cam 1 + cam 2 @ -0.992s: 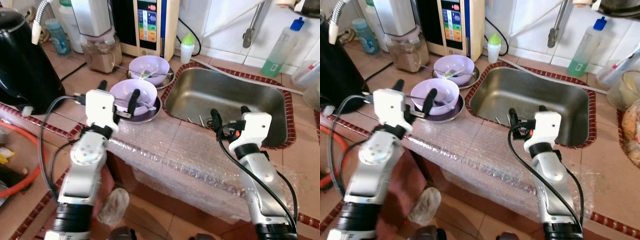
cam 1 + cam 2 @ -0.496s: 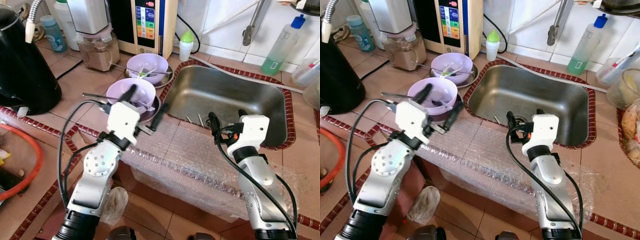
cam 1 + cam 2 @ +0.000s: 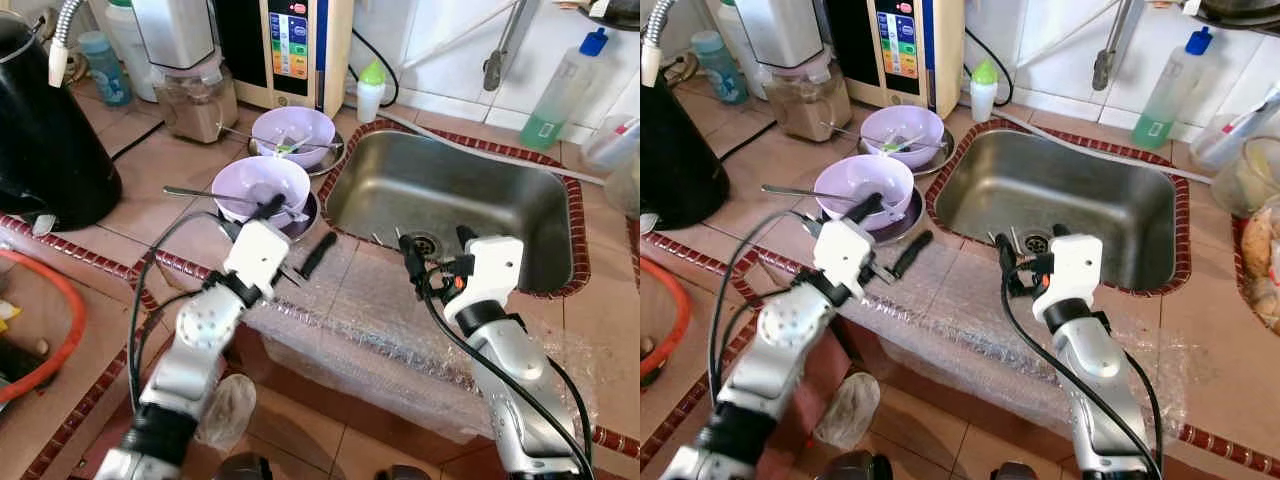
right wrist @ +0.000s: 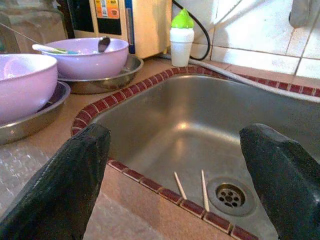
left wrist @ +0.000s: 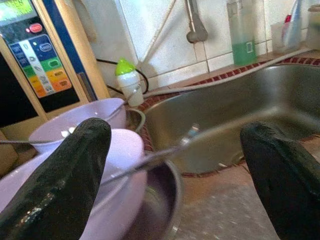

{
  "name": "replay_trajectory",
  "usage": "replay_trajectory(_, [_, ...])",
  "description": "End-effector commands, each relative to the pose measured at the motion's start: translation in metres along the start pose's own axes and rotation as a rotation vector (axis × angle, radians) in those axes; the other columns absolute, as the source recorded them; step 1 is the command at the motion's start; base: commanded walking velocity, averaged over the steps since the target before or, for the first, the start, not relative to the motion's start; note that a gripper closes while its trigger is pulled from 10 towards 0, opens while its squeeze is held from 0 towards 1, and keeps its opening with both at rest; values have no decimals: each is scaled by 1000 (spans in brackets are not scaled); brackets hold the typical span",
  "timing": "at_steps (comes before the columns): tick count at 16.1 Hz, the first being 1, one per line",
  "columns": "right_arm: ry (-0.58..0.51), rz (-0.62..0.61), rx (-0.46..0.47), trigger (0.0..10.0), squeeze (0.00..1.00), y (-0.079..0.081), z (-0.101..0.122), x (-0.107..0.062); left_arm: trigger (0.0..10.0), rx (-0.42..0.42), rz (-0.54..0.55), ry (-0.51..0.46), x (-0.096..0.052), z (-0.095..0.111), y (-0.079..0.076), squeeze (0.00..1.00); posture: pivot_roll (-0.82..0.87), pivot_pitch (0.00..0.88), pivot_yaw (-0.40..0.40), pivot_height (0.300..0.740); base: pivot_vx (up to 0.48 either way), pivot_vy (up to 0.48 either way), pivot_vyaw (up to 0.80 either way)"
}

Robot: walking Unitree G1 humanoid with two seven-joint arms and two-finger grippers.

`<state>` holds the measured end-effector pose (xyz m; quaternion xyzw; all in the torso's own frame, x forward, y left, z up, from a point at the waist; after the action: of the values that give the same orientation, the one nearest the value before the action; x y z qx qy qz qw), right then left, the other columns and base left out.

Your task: Kitchen organization

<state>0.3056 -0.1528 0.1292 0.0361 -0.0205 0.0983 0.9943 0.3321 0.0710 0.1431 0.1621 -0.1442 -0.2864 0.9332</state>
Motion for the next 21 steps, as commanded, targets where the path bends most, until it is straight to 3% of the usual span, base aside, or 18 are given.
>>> replay_trajectory(1, [-16,8,-4,10000,0,1,7,-1,4275,22,-8,-2,3,-1,1,0,-132,56,34,740,0,0,0])
replay_trajectory(2, [-19,5,-8,10000,0,1,9,-1,0,40,-12,16,8,-8,4,0,-132,56,34,740,0,0,0])
replay_trajectory(5, [-17,44,0,10000,0,8,10,0,0,54,-10,1,15,-10,6,0,-142,40,35,740,0,0,0])
replay_trajectory(10, [48,273,87,10000,0,44,3,-6,0,60,7,-12,16,-14,10,0,-133,25,24,740,0,0,0])
replay_trajectory(13, [85,378,123,10000,0,57,0,-9,0,63,41,-6,15,-17,18,0,-129,19,22,740,0,0,0])
replay_trajectory(21, [113,445,126,10000,0,64,-3,-4,0,59,75,-22,16,-17,23,0,-114,11,14,740,0,0,0])
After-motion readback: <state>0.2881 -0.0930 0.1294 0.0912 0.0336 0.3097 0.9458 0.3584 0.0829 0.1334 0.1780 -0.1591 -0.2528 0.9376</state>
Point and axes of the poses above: a point about 5 cm out from each wrist's last joint towards the gripper, its own x axis pointing out of the wrist towards the gripper, its own z axis along the axis of the wrist's last joint, y = z × x, the point moved 5 cm from there along x, pointing out of the wrist towards the gripper, and after that the axes turned 4 degrees about x, right-handed, at the moved point
